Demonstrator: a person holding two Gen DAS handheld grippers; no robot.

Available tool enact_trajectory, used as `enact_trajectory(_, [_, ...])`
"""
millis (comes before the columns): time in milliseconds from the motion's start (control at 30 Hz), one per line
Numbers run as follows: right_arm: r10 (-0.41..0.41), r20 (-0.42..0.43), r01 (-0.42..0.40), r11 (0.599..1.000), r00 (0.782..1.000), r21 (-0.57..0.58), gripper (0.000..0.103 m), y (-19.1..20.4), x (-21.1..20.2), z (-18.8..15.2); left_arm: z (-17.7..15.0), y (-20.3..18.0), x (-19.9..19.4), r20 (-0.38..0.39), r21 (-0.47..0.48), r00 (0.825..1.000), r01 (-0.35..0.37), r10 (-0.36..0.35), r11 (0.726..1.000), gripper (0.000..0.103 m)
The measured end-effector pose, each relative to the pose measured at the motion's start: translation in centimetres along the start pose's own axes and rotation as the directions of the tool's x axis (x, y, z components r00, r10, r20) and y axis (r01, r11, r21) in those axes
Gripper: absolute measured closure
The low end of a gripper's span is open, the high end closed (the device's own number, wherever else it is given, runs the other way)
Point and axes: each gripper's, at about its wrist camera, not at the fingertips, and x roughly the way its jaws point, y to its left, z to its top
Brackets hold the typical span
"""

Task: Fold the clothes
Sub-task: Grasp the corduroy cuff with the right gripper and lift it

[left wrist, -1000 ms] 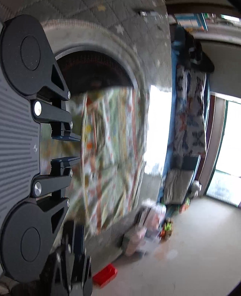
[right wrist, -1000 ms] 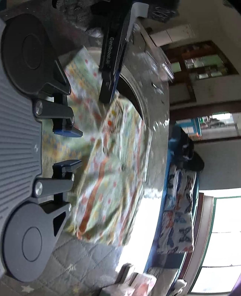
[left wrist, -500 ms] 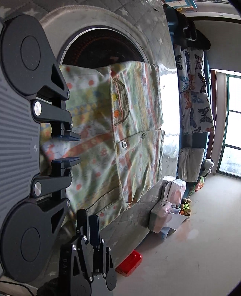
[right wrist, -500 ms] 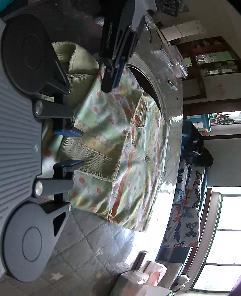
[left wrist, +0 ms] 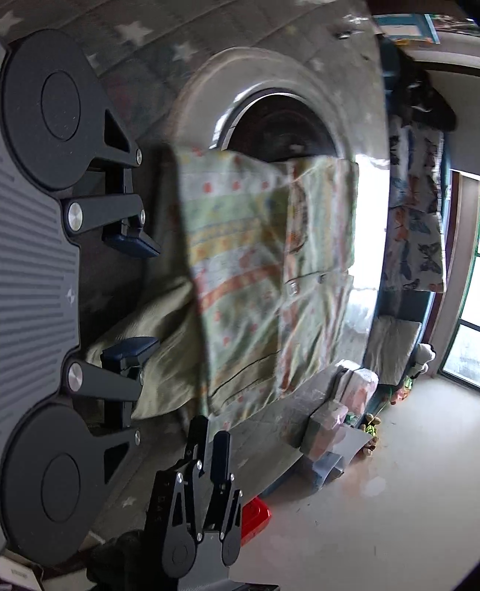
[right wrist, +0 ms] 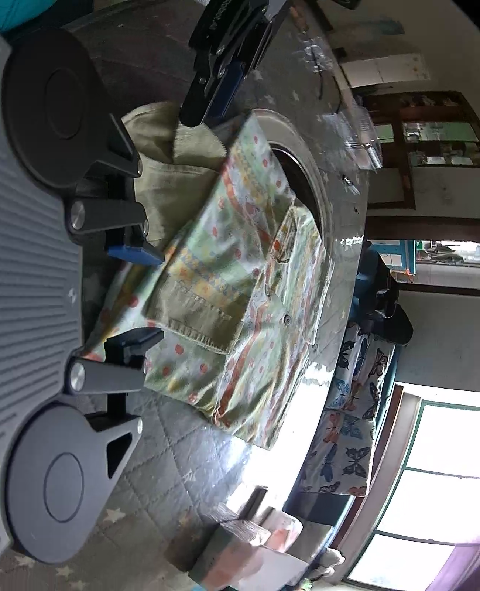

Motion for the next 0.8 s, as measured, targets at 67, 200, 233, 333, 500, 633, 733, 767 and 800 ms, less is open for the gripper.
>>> enact_trajectory(67, [-0.008,-0.002,0.008,1.000,1.000,-0.020,0.064,0.2,-0.2,-0.3,-0.4,-0.4,0.2,-0.022,-0.009,0.999,0.024,-0.024,1.000,0.054])
enact_trajectory(200, [-0.019,0.000,0.019,0.998,1.000,-0.057,0.057,0.7,-0.9,-1.0,-0.6,-0.9,1.0,-0.049,-0.025,0.998,0.042,-0.043,0.999,0.061])
enact_trajectory(233, [-0.020,0.000,0.020,0.998,1.000,-0.066,0.056,0.9,-1.1,-1.2,-0.6,-1.0,1.1,-0.054,-0.031,0.997,0.051,-0.053,0.998,0.064])
enact_trajectory(333, [-0.017,-0.007,0.016,0.995,1.000,-0.095,0.054,1.3,-1.4,-1.9,-0.3,-1.1,1.3,-0.062,-0.050,0.995,0.077,-0.080,0.996,0.083])
enact_trajectory(500, [0.009,-0.011,-0.010,0.990,1.000,-0.144,0.048,2.2,-1.4,-2.4,1.2,-1.2,0.6,-0.037,-0.069,0.993,0.105,-0.108,0.992,0.092])
enact_trajectory(633, [0.022,-0.003,-0.022,0.985,1.000,-0.172,0.044,2.8,-1.2,-2.2,3.3,-1.0,-0.1,0.006,-0.076,0.992,0.125,-0.125,0.989,0.093])
enact_trajectory(733, [0.036,0.014,-0.033,0.985,0.999,-0.169,0.043,3.0,-0.6,-1.5,4.9,-0.7,-0.2,0.026,-0.086,0.990,0.139,-0.138,0.987,0.093])
enact_trajectory(767, [0.044,0.018,-0.041,0.987,0.999,-0.157,0.043,2.9,-0.3,-1.1,5.3,-0.5,-0.1,0.029,-0.091,0.990,0.143,-0.141,0.986,0.093])
enact_trajectory(800, [0.053,0.022,-0.049,0.988,0.998,-0.146,0.043,2.8,-0.1,-0.8,5.8,-0.4,-0.1,0.032,-0.096,0.989,0.147,-0.144,0.985,0.093])
